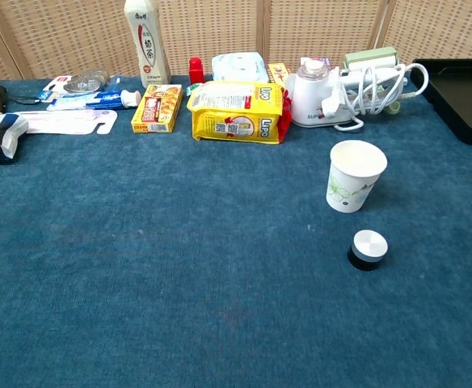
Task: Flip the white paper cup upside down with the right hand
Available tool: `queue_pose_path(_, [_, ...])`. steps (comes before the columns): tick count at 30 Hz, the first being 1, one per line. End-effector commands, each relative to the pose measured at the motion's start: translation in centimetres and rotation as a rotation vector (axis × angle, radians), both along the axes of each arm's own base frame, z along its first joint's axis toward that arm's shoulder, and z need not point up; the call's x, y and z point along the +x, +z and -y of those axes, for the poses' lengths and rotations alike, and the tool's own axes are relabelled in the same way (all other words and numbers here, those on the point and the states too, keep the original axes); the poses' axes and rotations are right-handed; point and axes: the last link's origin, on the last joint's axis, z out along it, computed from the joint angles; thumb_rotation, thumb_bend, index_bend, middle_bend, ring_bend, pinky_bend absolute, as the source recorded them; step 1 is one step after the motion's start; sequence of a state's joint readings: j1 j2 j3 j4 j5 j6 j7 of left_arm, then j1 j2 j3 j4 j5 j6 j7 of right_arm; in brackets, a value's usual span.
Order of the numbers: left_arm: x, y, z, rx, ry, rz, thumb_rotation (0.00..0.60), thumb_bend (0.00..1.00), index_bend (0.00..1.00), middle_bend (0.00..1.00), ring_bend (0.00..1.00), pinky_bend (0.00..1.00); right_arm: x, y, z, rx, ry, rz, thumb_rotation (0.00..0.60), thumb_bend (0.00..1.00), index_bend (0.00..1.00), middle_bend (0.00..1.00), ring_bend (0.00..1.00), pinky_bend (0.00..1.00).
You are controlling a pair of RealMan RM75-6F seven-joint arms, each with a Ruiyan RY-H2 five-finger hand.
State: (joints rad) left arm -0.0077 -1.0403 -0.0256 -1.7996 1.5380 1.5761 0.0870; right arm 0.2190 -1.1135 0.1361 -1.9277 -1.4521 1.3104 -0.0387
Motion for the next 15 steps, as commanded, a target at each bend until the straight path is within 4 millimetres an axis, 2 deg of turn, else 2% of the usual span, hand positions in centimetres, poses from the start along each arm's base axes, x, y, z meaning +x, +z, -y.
queue_pose_path(1, [0.1, 0.1, 0.0, -0.001, -0.001, -0.003, 0.600, 0.18, 0.28, 0.28, 0.17, 0.18, 2.9, -1.5, 1.7, 0.090, 0.059, 0.101, 0.435, 0.28, 0.26, 0.29, 0.20, 0.13])
queue_pose_path(5, [0.2, 0.3, 0.1, -0.004, -0.003, -0.012, 0.600, 0.18, 0.28, 0.28, 0.17, 0.18, 4.3, -3.5, 3.7, 0.169, 0.053, 0.141, 0.436, 0.26, 0.24, 0.24, 0.17, 0.12])
queue_pose_path(15, [0.3, 0.2, -0.3, -0.018, -0.005, -0.016, 0.600, 0.18, 0.28, 0.28, 0.17, 0.18, 7.0, -7.8, 6.4, 0.242, 0.053, 0.077, 0.436, 0.22, 0.22, 0.17, 0.12, 0.09])
